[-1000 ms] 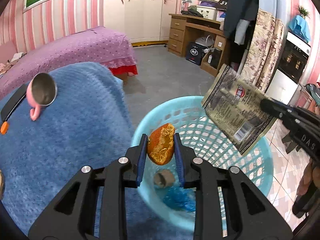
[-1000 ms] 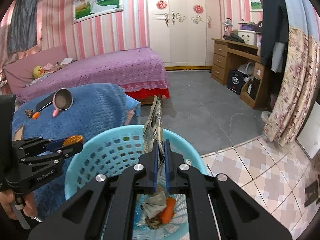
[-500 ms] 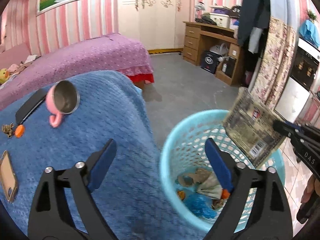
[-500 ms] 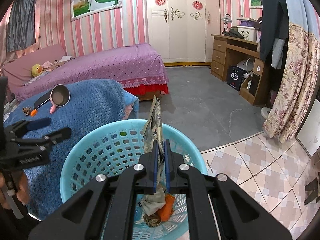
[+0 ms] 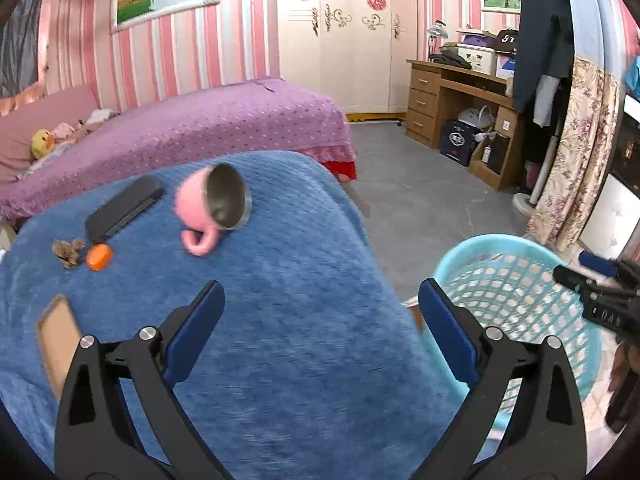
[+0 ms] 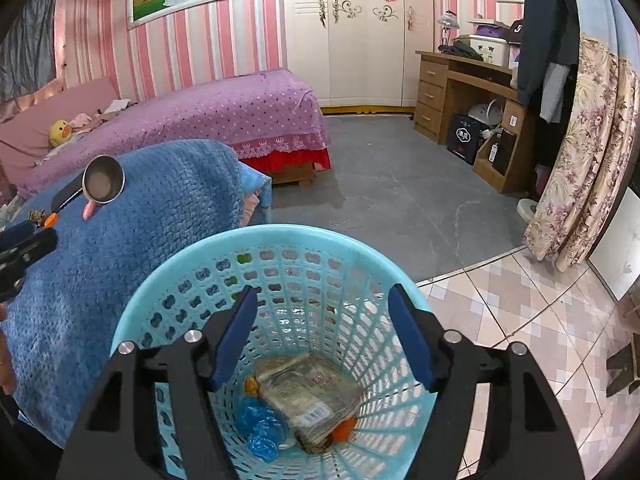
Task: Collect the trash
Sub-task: 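Move both tools back to the bed toward the brown paper and orange cap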
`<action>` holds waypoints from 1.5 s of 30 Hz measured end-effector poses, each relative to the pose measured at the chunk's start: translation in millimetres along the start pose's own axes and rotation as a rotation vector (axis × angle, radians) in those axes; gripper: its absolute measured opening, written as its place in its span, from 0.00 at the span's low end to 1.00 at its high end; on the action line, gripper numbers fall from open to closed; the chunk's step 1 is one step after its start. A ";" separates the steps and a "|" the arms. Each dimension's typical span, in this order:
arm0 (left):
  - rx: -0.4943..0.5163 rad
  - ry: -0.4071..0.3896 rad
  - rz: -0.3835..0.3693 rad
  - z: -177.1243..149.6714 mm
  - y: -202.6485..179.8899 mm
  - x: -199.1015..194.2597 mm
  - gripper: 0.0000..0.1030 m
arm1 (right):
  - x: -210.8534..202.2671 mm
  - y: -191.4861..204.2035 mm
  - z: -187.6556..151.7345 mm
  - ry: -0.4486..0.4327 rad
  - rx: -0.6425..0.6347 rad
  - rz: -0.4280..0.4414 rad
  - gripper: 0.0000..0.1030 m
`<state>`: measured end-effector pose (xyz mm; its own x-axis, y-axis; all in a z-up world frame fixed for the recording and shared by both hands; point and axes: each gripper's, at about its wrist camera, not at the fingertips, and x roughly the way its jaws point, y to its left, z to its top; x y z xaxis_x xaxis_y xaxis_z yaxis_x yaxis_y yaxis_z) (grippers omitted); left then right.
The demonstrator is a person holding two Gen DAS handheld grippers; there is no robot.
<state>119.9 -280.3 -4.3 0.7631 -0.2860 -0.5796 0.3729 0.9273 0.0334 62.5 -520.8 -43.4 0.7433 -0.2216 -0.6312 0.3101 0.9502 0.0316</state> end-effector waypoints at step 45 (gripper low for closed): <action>-0.172 0.038 0.225 -0.6 310.8 -10.7 0.95 | 31.4 270.9 38.3 -0.061 -0.132 0.084 0.95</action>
<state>227.3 11.1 11.9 0.7948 -0.0625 -0.6036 0.0993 0.9947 0.0278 192.5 -278.8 -24.9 0.7990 -0.1493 -0.5825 0.1676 0.9856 -0.0226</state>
